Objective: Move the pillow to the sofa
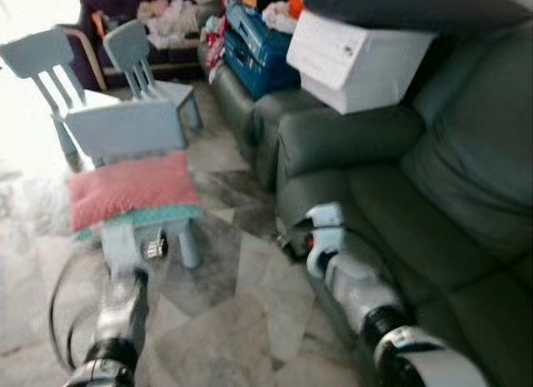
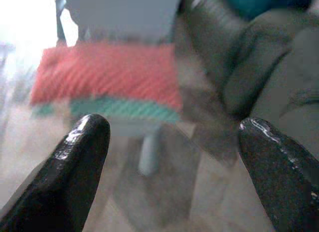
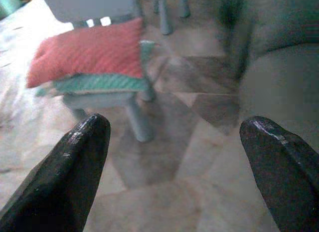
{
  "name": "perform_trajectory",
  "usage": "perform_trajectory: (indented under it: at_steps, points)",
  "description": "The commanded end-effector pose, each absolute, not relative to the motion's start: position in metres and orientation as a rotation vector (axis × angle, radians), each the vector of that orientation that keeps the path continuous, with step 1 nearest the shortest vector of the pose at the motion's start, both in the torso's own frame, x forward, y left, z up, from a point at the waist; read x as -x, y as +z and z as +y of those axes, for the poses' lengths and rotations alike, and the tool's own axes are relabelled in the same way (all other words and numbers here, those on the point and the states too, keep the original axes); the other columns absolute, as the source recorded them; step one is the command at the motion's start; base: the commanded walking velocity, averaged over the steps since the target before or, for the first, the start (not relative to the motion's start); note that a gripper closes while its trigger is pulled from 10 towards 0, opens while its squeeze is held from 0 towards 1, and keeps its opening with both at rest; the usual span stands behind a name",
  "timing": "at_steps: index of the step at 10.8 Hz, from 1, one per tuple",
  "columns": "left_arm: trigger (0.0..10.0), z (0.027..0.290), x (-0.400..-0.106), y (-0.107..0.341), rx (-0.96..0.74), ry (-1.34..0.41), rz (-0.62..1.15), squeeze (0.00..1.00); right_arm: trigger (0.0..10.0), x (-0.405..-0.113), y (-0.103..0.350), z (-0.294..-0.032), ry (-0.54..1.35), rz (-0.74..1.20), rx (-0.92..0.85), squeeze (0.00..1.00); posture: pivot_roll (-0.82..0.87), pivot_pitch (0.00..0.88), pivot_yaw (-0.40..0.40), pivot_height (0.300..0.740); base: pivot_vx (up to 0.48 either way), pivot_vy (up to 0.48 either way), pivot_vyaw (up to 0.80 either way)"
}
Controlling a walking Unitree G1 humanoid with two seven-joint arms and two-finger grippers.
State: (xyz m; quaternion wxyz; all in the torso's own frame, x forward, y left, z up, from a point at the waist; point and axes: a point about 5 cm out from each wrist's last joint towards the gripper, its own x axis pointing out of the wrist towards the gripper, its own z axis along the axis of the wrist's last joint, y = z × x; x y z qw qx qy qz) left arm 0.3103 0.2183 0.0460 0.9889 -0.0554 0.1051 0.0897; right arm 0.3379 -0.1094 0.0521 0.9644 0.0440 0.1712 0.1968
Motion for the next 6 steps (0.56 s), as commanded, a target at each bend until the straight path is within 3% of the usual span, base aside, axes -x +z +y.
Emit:
perform_trajectory:
  at_steps: [1,2,3,4,6]
  points:
    - [10.0,0.219,-0.304,0.041,0.073,0.158,0.244,0.00,10.0,-0.341,0.058,-0.114,0.376,0.313,-0.081,0.00,-0.06,0.000,-0.047,0.740,0.000,0.000,0.00]
    - [10.0,0.220,-0.296,0.044,0.066,0.147,0.251,0.00,10.0,-0.342,0.064,-0.120,0.344,0.262,-0.044,0.00,-0.06,0.000,-0.047,0.740,0.000,0.000,0.00]
    - [10.0,0.214,-0.271,0.056,0.088,0.012,0.186,0.00,10.0,-0.337,0.075,-0.144,0.288,0.175,-0.112,0.00,-0.05,0.000,-0.038,0.740,0.000,0.000,0.00]
    - [10.0,0.209,-0.258,0.057,0.042,-0.020,0.173,0.00,10.0,-0.327,0.079,-0.167,0.223,0.141,-0.047,0.00,-0.07,0.000,-0.036,0.740,0.000,0.000,0.00]
    - [10.0,0.207,-0.238,0.055,0.016,-0.027,0.176,0.00,10.0,-0.302,0.075,-0.193,0.183,0.176,0.023,0.00,-0.10,0.000,-0.038,0.740,0.000,0.000,0.00]
